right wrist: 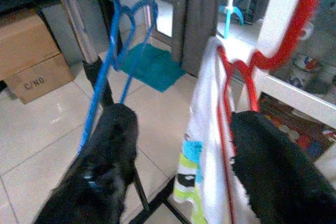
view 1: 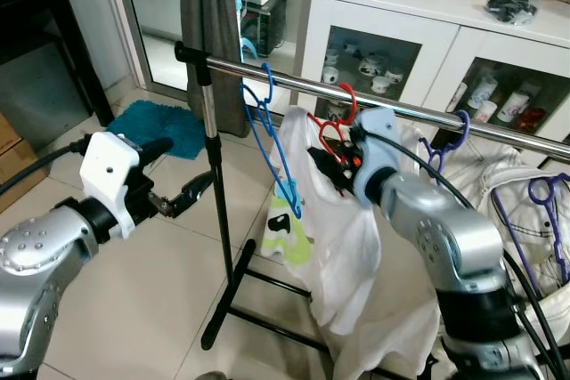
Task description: Hang hanger
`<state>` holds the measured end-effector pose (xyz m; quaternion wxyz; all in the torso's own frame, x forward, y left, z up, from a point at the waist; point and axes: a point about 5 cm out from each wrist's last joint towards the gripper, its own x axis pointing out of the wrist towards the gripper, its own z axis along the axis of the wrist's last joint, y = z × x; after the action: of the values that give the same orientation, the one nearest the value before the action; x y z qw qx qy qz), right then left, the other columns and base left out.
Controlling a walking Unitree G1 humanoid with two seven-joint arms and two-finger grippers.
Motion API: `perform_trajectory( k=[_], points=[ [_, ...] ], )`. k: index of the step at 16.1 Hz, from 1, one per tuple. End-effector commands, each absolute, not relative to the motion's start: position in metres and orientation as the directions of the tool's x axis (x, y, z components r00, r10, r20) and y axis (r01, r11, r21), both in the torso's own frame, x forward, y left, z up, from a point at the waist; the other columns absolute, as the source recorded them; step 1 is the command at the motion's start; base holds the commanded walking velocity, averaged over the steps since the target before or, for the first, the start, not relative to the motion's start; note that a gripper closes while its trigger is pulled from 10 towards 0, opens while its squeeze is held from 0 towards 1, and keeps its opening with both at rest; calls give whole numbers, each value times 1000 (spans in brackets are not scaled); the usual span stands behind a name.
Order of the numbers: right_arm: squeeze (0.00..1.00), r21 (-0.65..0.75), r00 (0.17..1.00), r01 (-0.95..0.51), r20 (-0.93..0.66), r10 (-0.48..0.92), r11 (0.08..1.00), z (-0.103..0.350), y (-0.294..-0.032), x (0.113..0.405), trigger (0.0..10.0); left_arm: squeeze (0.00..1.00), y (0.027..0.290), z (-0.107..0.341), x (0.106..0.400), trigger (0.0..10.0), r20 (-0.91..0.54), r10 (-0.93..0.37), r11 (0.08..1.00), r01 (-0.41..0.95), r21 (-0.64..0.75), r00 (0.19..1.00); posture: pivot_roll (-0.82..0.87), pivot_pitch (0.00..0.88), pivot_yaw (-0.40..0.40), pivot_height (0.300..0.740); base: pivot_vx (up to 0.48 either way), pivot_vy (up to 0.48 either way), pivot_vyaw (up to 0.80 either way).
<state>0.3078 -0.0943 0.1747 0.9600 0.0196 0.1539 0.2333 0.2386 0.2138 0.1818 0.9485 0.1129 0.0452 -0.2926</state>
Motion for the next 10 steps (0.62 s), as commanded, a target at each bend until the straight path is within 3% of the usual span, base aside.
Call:
perform_trajectory(
  k=[1,7,8,10],
  points=[
    [1000,120,836,-444,-302,459,888,177,-95,314,10000,0,201,171,229,10000,-210,-604,753,637,166,769,27,0,-37,740,0,0,0],
    [1000,76,855,-409,-315,411,909,185,-99,335,10000,0,182,147,212,10000,-283,-633,718,683,134,721,27,0,-43,740,0,0,0],
    [949,60,861,-380,-342,377,923,183,-103,338,10000,0,178,145,210,10000,-282,-636,716,685,130,718,30,0,-51,740,0,0,0],
    [357,42,860,-360,-372,349,932,180,-108,340,10000,0,175,144,208,10000,-278,-638,717,686,126,718,25,0,-48,740,0,0,0]
  ],
)
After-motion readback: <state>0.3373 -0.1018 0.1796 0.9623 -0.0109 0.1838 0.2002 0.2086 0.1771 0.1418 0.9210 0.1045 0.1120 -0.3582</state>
